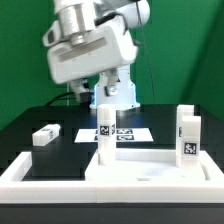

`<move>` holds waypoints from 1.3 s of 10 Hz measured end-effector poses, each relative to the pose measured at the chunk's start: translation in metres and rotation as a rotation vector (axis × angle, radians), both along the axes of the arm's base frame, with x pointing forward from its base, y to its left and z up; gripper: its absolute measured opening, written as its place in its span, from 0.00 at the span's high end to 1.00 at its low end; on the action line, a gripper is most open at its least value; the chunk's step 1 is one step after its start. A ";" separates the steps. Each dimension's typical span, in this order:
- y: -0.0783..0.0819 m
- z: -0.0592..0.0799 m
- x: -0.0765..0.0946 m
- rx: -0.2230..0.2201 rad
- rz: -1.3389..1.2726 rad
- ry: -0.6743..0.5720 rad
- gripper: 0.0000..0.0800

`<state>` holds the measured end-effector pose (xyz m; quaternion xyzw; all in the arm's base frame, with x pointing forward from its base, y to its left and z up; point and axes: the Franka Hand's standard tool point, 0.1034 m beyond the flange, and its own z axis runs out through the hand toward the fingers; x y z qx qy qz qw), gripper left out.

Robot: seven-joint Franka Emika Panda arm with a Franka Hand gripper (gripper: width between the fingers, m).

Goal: Assemble desk

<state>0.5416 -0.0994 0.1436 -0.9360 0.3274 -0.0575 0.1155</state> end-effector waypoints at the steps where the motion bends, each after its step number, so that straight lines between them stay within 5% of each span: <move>1: -0.021 -0.005 -0.014 -0.015 0.087 -0.002 0.19; 3: -0.048 -0.011 -0.034 -0.040 0.254 0.034 0.19; 7: -0.044 -0.017 -0.040 -0.030 0.271 0.051 0.19; 8: -0.042 -0.020 -0.046 0.016 0.295 0.108 0.19; 11: -0.080 -0.046 -0.082 0.177 0.319 0.357 0.19; 13: -0.077 -0.062 -0.107 0.244 0.298 0.441 0.19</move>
Offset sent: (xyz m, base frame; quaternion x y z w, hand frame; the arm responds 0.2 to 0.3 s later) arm -0.0337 -0.0120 -0.0154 -0.0015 0.0111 -0.1263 0.9919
